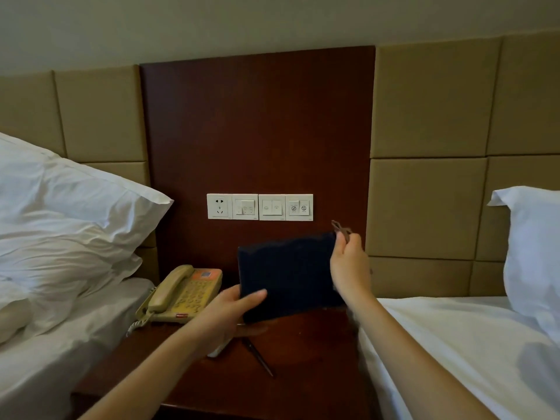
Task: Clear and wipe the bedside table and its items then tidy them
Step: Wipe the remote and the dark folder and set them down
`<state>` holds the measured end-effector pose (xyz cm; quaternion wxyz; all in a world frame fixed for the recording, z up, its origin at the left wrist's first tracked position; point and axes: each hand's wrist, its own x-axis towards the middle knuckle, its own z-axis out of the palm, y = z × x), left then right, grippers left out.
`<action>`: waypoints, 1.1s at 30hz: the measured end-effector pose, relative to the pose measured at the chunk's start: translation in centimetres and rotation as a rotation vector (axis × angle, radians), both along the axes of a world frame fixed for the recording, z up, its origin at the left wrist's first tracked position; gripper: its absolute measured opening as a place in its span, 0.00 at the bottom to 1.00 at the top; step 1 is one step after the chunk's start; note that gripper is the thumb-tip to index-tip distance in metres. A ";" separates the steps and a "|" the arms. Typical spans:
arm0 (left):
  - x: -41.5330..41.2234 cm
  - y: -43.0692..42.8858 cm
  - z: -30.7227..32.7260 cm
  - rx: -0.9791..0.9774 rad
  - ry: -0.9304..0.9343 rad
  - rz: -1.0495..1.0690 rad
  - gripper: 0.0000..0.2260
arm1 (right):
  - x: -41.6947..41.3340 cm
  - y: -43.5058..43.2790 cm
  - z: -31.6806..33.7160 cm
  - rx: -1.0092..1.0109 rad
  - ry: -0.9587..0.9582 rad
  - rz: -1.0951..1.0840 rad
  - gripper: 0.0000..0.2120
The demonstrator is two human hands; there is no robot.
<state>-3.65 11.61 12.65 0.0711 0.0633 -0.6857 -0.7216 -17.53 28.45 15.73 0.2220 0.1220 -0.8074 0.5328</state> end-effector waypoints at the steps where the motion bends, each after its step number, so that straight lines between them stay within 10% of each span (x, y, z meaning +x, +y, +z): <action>1: -0.1 0.6 -0.2 0.052 0.051 -0.003 0.13 | 0.4 -0.3 0.1 -0.007 0.024 0.015 0.17; 11: -0.1 1.7 0.2 0.063 0.221 0.069 0.12 | 1.7 -2.0 -0.8 0.374 0.480 0.056 0.16; 20: 0.0 2.8 -0.2 0.009 0.250 0.060 0.15 | 8.1 -6.7 0.7 0.578 0.570 0.416 0.17; 33: 1.1 0.8 -0.9 0.033 0.185 -0.088 0.23 | 1.3 0.9 -0.9 0.617 0.438 0.167 0.12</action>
